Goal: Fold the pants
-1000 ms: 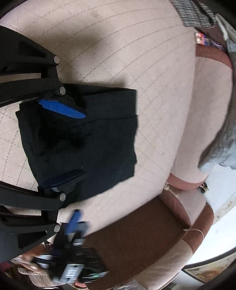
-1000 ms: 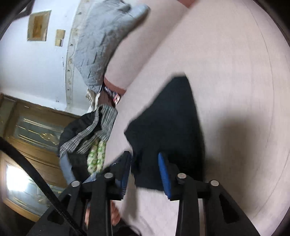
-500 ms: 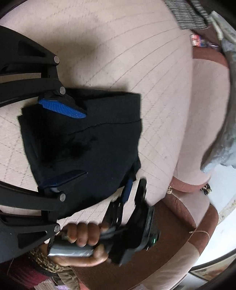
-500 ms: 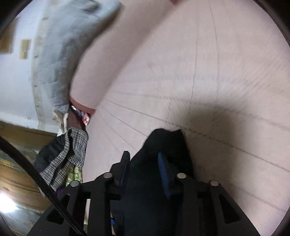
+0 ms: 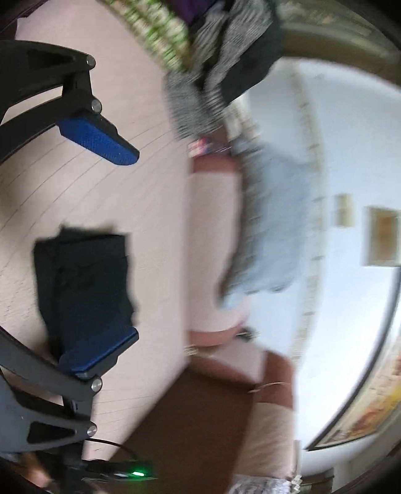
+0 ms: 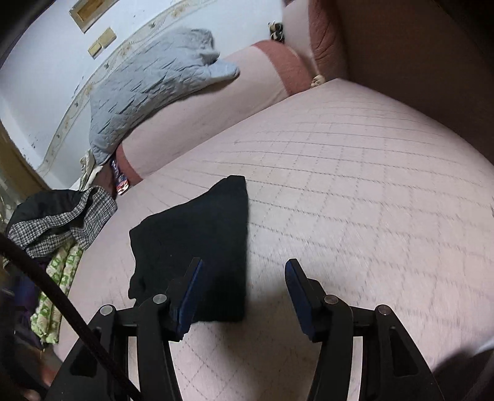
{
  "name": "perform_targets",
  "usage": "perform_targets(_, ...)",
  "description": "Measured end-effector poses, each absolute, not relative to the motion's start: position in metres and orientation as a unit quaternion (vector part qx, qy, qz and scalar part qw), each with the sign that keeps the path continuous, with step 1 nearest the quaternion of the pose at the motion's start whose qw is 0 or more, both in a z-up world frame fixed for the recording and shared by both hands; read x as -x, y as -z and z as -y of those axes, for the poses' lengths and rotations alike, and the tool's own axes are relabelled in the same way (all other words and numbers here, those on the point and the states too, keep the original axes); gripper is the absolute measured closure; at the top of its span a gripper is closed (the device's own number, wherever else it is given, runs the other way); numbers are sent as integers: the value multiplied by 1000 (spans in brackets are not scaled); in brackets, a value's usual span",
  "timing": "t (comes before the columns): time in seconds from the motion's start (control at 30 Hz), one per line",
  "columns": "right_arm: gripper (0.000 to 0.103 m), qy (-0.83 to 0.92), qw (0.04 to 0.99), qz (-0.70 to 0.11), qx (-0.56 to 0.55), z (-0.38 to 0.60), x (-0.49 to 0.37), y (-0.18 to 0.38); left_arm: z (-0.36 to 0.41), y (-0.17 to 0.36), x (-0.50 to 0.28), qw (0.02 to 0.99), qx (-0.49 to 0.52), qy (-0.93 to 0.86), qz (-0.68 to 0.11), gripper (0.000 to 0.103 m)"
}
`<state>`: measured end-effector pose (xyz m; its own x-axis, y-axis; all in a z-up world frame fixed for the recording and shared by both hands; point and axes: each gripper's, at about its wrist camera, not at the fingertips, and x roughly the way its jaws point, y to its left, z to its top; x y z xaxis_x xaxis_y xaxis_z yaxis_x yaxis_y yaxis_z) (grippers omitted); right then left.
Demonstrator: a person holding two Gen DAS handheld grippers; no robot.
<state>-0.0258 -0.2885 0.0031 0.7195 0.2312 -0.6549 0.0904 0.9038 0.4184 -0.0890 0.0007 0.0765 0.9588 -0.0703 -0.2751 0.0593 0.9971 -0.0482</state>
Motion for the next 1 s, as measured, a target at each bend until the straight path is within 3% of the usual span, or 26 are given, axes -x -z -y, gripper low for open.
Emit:
perform_targets(0.13, 44, -32, 916, -354, -185, 271, 41, -7, 4, -94, 107, 993, -7, -44, -107, 0)
perform_targets(0.4, 34, -32, 928, -347, -131, 241, 64, -8, 2, -61, 75, 966, 26, -14, -257, 0)
perform_targets(0.53, 33, -36, 926, -360, -105, 229, 68, 0, 6, -36, 72, 949, 44, -2, -314, 0)
perform_targets(1.0, 32, -10, 922, -379, -84, 227, 58, 17, 22, -8, 67, 929, 15, 27, -368, 0)
